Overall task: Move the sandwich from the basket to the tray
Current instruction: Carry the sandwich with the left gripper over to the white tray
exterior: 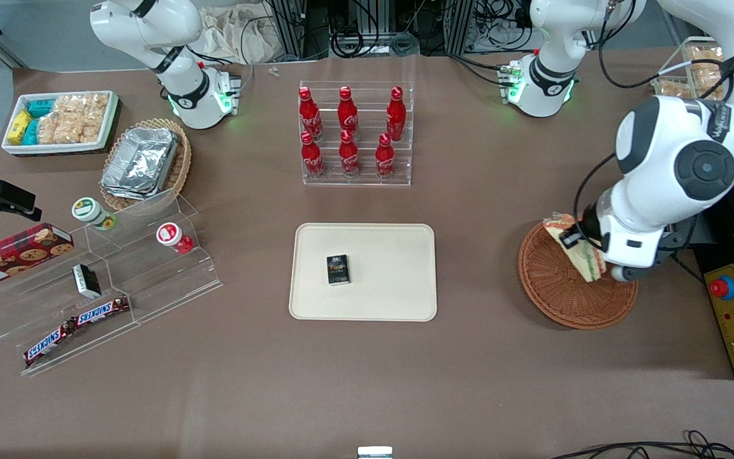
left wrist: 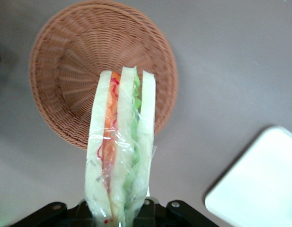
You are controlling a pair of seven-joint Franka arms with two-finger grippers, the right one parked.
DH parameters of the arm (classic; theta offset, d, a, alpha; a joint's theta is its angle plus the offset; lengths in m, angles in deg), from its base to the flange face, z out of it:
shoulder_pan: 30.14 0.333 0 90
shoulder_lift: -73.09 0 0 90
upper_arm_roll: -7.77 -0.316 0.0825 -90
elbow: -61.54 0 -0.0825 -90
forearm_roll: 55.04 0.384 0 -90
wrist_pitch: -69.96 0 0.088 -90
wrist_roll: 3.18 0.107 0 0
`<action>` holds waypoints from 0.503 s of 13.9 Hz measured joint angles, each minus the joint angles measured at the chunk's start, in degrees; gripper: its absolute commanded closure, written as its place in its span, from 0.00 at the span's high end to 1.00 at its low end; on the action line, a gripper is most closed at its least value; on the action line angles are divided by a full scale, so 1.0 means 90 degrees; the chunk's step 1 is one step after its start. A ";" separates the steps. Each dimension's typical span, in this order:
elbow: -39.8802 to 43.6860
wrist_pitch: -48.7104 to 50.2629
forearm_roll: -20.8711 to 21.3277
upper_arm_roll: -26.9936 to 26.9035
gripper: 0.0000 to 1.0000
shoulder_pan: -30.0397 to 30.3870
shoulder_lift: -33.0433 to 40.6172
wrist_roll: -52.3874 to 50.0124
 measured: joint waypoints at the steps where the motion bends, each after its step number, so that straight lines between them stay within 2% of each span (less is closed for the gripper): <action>1: 0.0042 0.0012 -0.0001 0.0209 0.00 -0.0003 -0.0001 0.0118; 7: 0.0052 -0.0257 -0.0006 0.1416 0.00 -0.0054 -0.0149 0.1023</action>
